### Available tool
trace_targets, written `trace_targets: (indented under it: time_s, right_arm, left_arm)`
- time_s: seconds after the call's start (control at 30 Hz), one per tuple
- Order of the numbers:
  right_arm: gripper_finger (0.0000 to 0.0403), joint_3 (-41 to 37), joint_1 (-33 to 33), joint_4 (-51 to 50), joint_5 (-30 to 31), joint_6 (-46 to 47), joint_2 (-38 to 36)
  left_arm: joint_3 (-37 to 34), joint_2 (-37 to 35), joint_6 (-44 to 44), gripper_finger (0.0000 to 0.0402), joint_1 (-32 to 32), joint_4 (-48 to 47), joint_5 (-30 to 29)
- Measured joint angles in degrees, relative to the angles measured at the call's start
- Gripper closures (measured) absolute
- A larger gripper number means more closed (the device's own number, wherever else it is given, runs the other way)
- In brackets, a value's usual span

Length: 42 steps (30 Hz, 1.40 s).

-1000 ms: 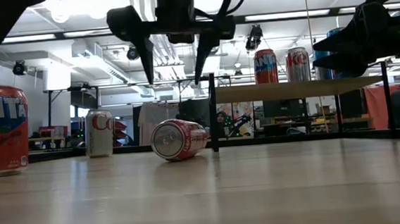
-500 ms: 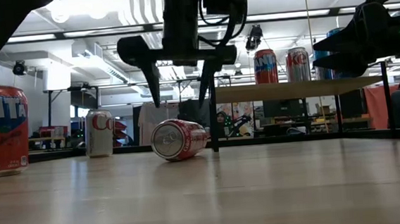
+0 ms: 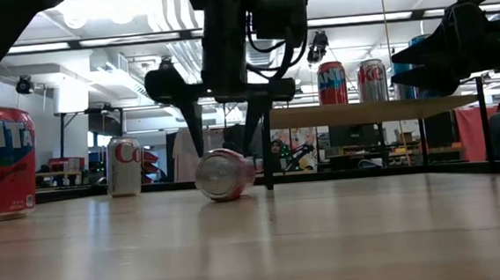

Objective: Place canned beverage on shelf
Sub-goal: Put the top red white soda can on the shelf

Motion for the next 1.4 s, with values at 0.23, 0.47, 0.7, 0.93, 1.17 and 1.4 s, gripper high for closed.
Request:
trace_targets:
  time_s: [0.23,0.47,0.7,0.93,1.17,1.4]
  right_arm:
    - [0.0044,0.0,0.02,0.0,0.0,-0.01,-0.01]
    - [0.0044,0.0,0.02,0.0,0.0,0.0,-0.02]
    - [0.0044,0.0,0.01,0.0,0.0,0.0,-0.02]
    - [0.0044,0.02,0.02,0.0,0.0,0.0,0.0]
    - [0.0044,0.01,0.02,0.0,0.0,0.0,-0.02]
    - [0.0044,0.0,0.01,0.0,0.0,0.0,-0.01]
  left_arm:
    - [-1.09,-0.42,0.22,0.0242,0.15,2.2,-0.04]
    - [-1.2,-0.62,-0.61,0.0216,0.15,2.29,-0.41]
    - [-2.38,-0.39,-0.66,0.0135,0.12,3.71,-1.85]
    - [-6.36,-0.44,-0.26,0.0089,0.22,9.09,-3.22]
    - [-7.55,0.22,0.17,0.0081,0.81,11.3,-4.89]
    - [-12.06,0.22,0.24,0.0081,1.15,16.52,-5.54]
